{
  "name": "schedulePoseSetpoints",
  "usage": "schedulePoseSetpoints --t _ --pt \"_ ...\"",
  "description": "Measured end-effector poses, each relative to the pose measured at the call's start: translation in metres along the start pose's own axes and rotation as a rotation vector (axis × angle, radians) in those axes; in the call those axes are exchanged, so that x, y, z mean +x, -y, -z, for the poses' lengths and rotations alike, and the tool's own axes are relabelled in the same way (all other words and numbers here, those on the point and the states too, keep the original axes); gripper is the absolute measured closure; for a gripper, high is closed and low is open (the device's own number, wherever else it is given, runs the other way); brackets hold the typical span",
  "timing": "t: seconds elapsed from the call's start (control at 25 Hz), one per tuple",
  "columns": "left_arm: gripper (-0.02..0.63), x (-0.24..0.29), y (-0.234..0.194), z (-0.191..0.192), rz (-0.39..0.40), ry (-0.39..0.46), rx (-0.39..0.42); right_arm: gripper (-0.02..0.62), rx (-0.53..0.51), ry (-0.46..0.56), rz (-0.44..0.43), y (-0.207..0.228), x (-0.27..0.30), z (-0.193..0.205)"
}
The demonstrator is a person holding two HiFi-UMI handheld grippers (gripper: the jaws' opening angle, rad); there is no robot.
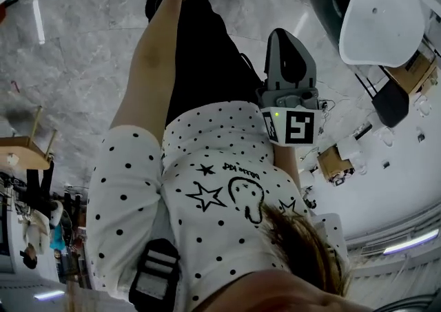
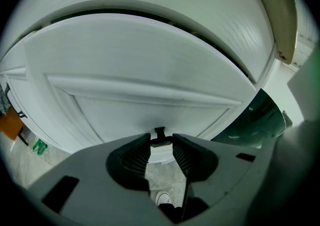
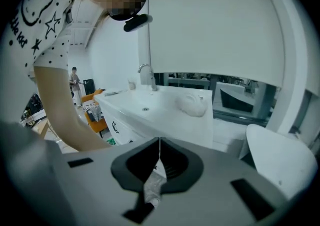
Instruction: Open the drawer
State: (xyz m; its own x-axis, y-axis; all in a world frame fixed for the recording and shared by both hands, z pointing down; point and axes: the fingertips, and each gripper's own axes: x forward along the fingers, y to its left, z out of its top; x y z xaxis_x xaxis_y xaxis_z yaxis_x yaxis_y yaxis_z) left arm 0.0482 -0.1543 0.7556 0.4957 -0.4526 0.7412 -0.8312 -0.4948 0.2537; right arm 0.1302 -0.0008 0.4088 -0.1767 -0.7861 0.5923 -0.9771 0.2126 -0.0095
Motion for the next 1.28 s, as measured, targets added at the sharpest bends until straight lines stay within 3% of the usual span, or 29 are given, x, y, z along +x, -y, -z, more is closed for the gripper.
schedulePoseSetpoints --t 0.32,1.28 --pt "0.466 0.023 0.015 0.0 0.023 -0.03 0.0 0.58 0.08 -0.003 0.01 0.03 0.005 0.013" --pt "0.466 0.003 0.008 0.021 0.029 -0.038 -0.013 0.581 0.086 -0.034 -0.021 0.004 0.007 0.023"
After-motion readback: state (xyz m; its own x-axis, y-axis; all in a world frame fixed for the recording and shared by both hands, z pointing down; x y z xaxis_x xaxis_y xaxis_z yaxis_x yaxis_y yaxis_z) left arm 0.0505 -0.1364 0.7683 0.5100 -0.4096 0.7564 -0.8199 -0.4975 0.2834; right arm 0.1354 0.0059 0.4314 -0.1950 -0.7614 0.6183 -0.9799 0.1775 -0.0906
